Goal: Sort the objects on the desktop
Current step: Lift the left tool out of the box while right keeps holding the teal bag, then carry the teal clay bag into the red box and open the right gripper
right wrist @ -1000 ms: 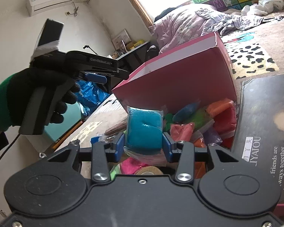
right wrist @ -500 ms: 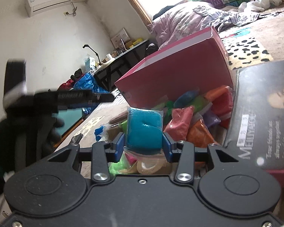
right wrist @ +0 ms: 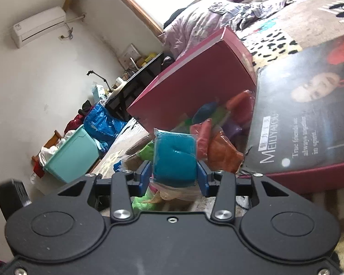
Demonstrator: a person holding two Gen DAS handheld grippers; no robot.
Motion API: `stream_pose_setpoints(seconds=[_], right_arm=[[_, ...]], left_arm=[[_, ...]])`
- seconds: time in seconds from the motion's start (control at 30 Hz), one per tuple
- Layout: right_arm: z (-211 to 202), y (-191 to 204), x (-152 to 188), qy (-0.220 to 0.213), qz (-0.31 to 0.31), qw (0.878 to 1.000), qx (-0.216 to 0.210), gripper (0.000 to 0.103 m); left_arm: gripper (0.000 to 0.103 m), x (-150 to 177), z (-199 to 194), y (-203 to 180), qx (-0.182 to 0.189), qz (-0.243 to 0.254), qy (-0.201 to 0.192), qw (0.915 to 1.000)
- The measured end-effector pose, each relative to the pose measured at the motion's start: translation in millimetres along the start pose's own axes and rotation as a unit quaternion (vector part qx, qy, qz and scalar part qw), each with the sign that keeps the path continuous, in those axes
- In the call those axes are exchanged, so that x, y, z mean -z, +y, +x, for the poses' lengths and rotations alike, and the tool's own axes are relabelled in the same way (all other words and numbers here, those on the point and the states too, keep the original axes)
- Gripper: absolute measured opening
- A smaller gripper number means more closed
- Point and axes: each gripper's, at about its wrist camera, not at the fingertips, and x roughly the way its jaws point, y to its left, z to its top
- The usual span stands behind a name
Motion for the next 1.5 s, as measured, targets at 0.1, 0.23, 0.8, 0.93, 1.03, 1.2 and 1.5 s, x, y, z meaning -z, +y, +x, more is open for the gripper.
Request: stream_pose_setpoints(seconds=[0.1,0.23,0.8,0.93,1.03,1.2,1.5], right_arm=[[-1,5,-2,0.002,-0.001,1.0,0.004,0.042],[-1,12,-10,0.006,-0.003,1.0,0.009,0.042],[56,62,-113,-0.001,-0.075,0.997,-0.002,0.044],[82,69,-139,0.01,-0.101,0.995,0.02,0.044],[106,68,-155,0.027,-0.108,0.993,0.041,0.044],[148,63,-173,0.066,-0.123,0.987,0.085,0.044],[200,55,-178,0.131,-0.163,0.965,0.157,0.044]], left_arm=[[0.07,1,2,-4,0.008,0.006,-0.002,0.9999],[0.07,3,5,-10,0.019,0.013,-0.004,0.9997],[0.07,-5,15,2,0.021,-0.007,-0.015,0.9996],[0.07,-9,15,3,0.019,0.0,-0.028,0.9994],[0.07,-11,19,6,0.02,-0.007,-0.023,0.9995],[0.07,-13,24,15,0.02,-0.02,-0.019,0.9994],[0.07,-16,25,24,0.019,-0.036,-0.024,0.9989]])
